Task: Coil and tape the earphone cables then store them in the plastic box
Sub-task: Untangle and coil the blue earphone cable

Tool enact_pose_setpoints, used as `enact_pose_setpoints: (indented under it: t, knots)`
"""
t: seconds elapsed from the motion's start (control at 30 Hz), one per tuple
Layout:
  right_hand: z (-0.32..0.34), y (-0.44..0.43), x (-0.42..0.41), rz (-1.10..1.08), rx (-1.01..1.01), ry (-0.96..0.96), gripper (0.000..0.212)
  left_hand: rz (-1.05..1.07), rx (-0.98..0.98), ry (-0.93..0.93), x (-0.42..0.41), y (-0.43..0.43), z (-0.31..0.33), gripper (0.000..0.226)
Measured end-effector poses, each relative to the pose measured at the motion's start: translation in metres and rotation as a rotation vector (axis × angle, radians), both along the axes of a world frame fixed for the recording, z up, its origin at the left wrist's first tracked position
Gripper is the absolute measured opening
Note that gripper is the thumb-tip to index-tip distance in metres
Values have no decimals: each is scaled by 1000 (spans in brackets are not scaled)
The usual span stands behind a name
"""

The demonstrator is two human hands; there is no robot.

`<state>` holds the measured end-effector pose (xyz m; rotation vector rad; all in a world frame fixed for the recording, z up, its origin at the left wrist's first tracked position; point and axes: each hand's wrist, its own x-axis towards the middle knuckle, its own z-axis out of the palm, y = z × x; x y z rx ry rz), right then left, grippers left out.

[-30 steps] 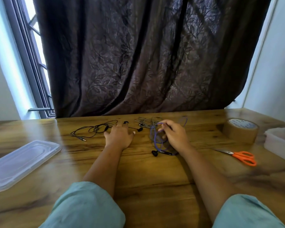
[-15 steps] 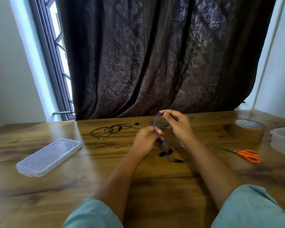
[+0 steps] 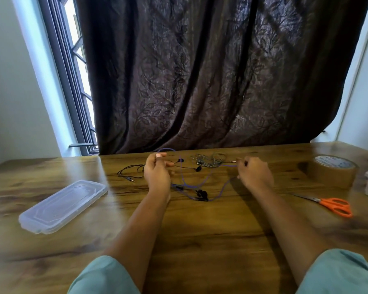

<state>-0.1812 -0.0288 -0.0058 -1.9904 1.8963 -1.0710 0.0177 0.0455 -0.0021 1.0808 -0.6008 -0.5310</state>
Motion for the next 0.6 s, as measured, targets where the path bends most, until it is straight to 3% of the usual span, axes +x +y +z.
enact_pose_setpoints:
  t: [0.07, 0.2, 0.3, 0.4, 0.5, 0.6]
  knots:
    - [2, 4, -2, -107, 54, 100, 21, 60, -1, 29, 6, 1, 1, 25]
    - [11, 17, 1, -60, -8, 140, 33, 11, 9, 97, 10, 2, 4, 28]
    - [17, 27, 15, 231, -175, 136, 19, -52, 31, 124, 7, 3, 5, 29]
    - [15, 41, 39, 649, -132, 100, 14, -138, 6, 170, -1, 6, 11, 29]
    - [5, 50, 56, 881, -28, 98, 37, -235, -60, 227, -6, 8, 15, 28]
    - [1, 50, 56, 915, 51, 36, 65, -346, -155, 303, -6, 11, 19, 30]
